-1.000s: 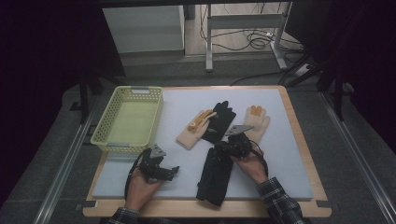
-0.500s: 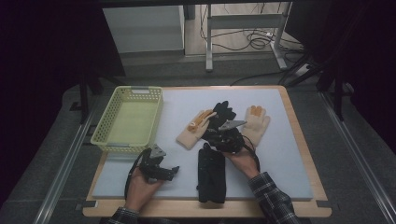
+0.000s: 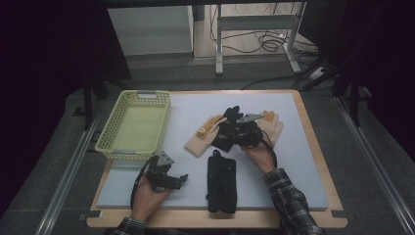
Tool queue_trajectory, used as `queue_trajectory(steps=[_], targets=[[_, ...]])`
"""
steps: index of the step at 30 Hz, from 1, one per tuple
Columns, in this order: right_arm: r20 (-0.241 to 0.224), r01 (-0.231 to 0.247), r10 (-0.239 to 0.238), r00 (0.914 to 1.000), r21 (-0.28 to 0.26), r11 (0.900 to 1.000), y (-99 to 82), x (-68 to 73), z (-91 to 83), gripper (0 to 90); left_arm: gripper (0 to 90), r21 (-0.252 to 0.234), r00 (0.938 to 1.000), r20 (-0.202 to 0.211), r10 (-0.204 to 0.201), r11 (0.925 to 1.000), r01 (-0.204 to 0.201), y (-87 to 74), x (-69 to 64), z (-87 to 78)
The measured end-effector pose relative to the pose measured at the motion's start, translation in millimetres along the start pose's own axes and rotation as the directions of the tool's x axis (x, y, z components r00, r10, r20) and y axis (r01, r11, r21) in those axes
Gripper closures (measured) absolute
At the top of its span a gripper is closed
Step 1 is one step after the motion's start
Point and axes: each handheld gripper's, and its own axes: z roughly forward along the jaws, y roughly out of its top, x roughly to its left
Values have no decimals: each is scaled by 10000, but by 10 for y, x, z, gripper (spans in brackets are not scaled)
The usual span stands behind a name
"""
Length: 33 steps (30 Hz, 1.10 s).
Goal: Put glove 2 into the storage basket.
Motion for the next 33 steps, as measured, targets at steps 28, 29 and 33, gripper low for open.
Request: queue_trajectory(steps=[28,29,33], targets=[[466,-557,500,9977,1299,9900,216,-112,544,750,63,-22,10000,-6,2,10000,-2,-1,-2,1],[366,-628,584,9976,1314,9893,216,-131,534,754,63,-19,10000,-5,5,10000,-5,-1,-2,1],[423,-332,284,9987,1195,9923,216,-157,438,758,62,2,10000,0,4,10000,-4,-1,0,0]])
